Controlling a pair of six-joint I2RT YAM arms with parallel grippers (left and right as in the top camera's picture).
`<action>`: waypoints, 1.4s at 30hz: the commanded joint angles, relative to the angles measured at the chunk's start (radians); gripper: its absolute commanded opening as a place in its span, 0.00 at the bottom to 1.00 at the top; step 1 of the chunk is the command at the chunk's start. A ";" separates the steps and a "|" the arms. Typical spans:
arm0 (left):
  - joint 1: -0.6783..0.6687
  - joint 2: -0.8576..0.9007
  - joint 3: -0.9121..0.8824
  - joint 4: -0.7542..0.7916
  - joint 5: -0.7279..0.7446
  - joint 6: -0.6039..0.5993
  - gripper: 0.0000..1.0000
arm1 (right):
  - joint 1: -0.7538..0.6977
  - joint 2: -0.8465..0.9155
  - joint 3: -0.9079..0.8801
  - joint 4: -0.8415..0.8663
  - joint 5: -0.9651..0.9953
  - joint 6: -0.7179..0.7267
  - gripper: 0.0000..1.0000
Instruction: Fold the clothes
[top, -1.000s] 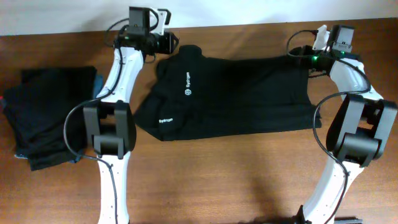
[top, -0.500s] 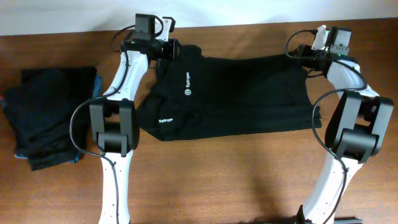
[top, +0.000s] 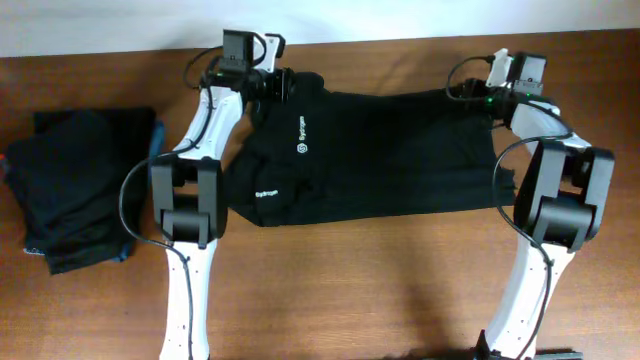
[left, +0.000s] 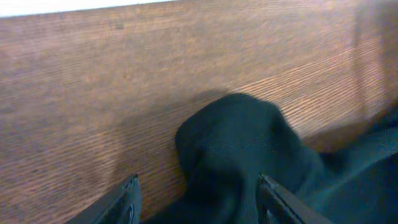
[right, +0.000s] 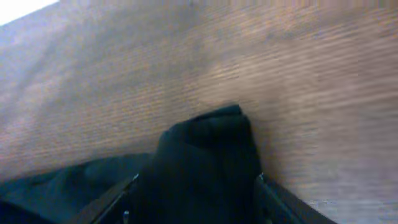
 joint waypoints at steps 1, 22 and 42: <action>-0.001 0.032 0.010 0.028 0.012 0.011 0.59 | 0.022 0.038 0.002 0.000 0.002 0.004 0.61; 0.004 0.054 0.013 0.031 0.072 0.011 0.09 | 0.025 0.044 0.003 -0.008 0.001 0.004 0.61; 0.007 0.054 0.164 -0.097 0.155 0.011 0.06 | -0.028 -0.037 0.003 -0.018 -0.087 0.091 0.06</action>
